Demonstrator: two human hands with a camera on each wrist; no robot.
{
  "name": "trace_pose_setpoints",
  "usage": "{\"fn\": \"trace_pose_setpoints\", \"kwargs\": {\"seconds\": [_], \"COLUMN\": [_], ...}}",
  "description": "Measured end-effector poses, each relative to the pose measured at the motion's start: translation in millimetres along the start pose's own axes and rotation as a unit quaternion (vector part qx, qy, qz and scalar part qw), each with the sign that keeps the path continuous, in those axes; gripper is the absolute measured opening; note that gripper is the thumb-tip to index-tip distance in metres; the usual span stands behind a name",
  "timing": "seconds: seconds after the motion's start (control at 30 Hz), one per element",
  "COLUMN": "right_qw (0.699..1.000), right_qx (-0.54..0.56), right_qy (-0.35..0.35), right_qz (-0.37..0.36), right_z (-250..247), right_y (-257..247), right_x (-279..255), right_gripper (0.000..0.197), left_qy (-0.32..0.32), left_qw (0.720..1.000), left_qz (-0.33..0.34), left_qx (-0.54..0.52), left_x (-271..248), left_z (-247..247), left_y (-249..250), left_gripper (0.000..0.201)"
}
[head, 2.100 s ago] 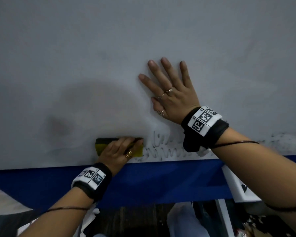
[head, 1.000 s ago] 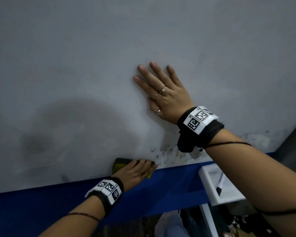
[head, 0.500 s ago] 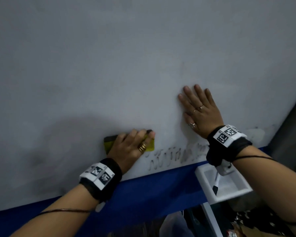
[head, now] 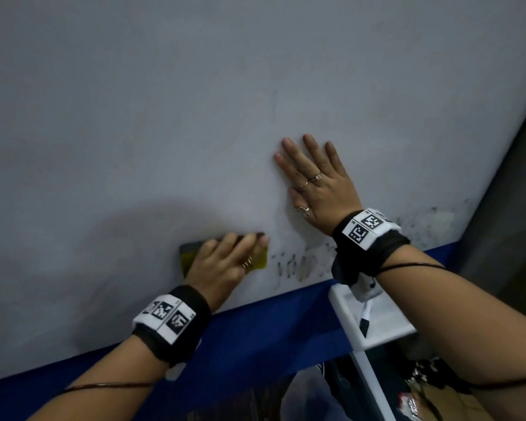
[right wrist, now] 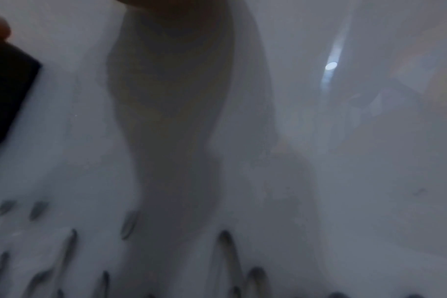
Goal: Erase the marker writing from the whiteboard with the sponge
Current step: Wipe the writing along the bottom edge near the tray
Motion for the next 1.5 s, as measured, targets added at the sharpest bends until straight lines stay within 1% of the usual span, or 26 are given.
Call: {"fn": "trace_pose_setpoints", "kwargs": {"seconds": [0.07,0.13,0.17,0.2,0.27,0.3,0.33,0.37,0.4,0.47,0.53,0.6,0.67,0.73,0.8,0.87,0.9,0.97,1.03,1.1,1.17,1.23,1.3,1.33,1.4,1.5], "right_qw": [1.0,1.0,1.0,1.0,0.999,0.999,0.999,0.999,0.999,0.999,0.998,0.998,0.998,0.998,0.998,0.998,0.997,0.996,0.994,0.992,0.988,0.98,0.962,0.948,0.925,0.896], "right_qx": [0.006,0.017,0.021,0.025,0.039,0.042,0.04,0.037,0.035,0.035,0.039,0.039,0.04,0.038,0.037,0.045,0.052,0.063,0.07,0.081,0.118,0.168,0.195,0.205,0.228,0.27], "right_qy": [-0.006,-0.014,-0.017,-0.019,-0.02,-0.021,-0.022,-0.023,-0.023,-0.024,-0.029,-0.036,-0.037,-0.038,-0.044,-0.047,-0.05,-0.064,-0.086,-0.101,-0.097,-0.062,-0.022,-0.018,-0.032,-0.055], "right_qz": [-0.007,-0.01,-0.007,-0.002,0.01,0.017,0.023,0.025,0.025,0.024,0.03,0.029,0.022,0.016,0.016,0.017,0.016,0.012,0.005,0.001,0.021,0.085,0.19,0.241,0.303,0.348], "right_z": [-5.8,-8.9,-10.2,-10.7,-9.2,-8.0,-7.0,-6.2,-5.1,-3.1,-2.3,-3.3,-6.2,-8.9,-11.5,-12.7,-12.7,-13.2,-13.9,-16.1,-22.7,-32.5,-40.4,-42.6,-45.0,-50.8], "right_y": [0.5,0.7,0.6,0.4,-2.7,-4.2,-4.6,-4.9,-4.1,-3.3,-3.8,-4.3,-4.3,-2.8,-1.5,-0.9,-0.4,0.7,2.4,2.4,2.0,7.3,16.3,17.9,10.1,-18.2], "right_x": [-1.0,-2.5,-2.4,-2.1,-3.6,-4.3,-4.0,-3.1,-2.6,-2.3,-1.0,-0.3,-0.5,-2.1,-2.1,-1.6,-2.5,-2.4,-0.4,1.0,-0.4,-15.6,-51.3,-73.2,-113.9,-150.7], "right_gripper": [0.054,0.053,0.054,0.054,0.056,0.057,0.056,0.056,0.056,0.058,0.06,0.062,0.063,0.068,0.072,0.073,0.073,0.072,0.073,0.073,0.07,0.064,0.062,0.062,0.059,0.043], "left_qy": [0.019,0.017,0.011,-0.005,-0.079,-0.129,-0.17,-0.192,-0.197,-0.18,-0.139,-0.07,-0.022,-0.024,-0.048,-0.111,-0.152,-0.24,-0.266,-0.228,-0.157,-0.082,-0.018,-0.002,0.015,0.037], "left_qw": [0.998,0.996,0.997,0.999,0.994,0.986,0.978,0.975,0.973,0.976,0.983,0.995,1.0,0.999,0.999,0.992,0.984,0.963,0.955,0.964,0.981,0.994,1.0,1.0,0.999,0.997], "left_qz": [-0.06,-0.085,-0.072,-0.04,0.048,0.072,0.074,0.062,0.058,0.081,0.095,0.054,0.002,-0.023,-0.018,0.029,0.053,0.069,0.064,0.101,0.094,0.059,0.01,-0.01,-0.017,0.028], "left_qx": [0.018,0.011,0.002,-0.009,-0.052,-0.08,-0.093,-0.097,-0.102,-0.096,-0.071,-0.051,-0.022,-0.004,-0.016,-0.051,-0.071,-0.098,-0.111,-0.09,-0.064,-0.036,-0.011,-0.007,-0.026,-0.055], "left_x": [10.0,9.1,5.8,-0.6,-26.4,-39.0,-47.9,-52.8,-53.9,-50.6,-36.7,-7.0,21.2,34.8,28.3,6.4,-7.4,-28.0,-30.4,-27.5,-17.3,5.7,34.1,46.8,64.5,69.6], "left_z": [-11.5,-7.6,0.1,10.9,38.5,50.9,60.7,66.6,71.0,70.0,59.8,43.4,27.1,21.4,32.8,54.1,66.5,88.0,94.1,88.1,74.4,54.5,27.3,15.9,-0.5,-14.0], "left_y": [-9.8,-6.2,3.2,18.7,61.3,80.6,93.0,98.2,98.9,95.1,81.5,56.8,36.4,28.9,42.7,78.9,99.7,122.6,123.9,118.1,99.1,69.0,35.3,20.6,2.5,1.0], "left_gripper": [0.046,0.048,0.048,0.05,0.06,0.067,0.07,0.067,0.061,0.054,0.053,0.047,0.042,0.041,0.039,0.044,0.052,0.072,0.081,0.072,0.067,0.068,0.056,0.052,0.057,0.059]}}
Point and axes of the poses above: each hand's wrist, its own x-axis towards the middle knuckle, its own z-axis out of the palm, y = z × x, the point moved 5 cm from there along x, towards the middle knuckle
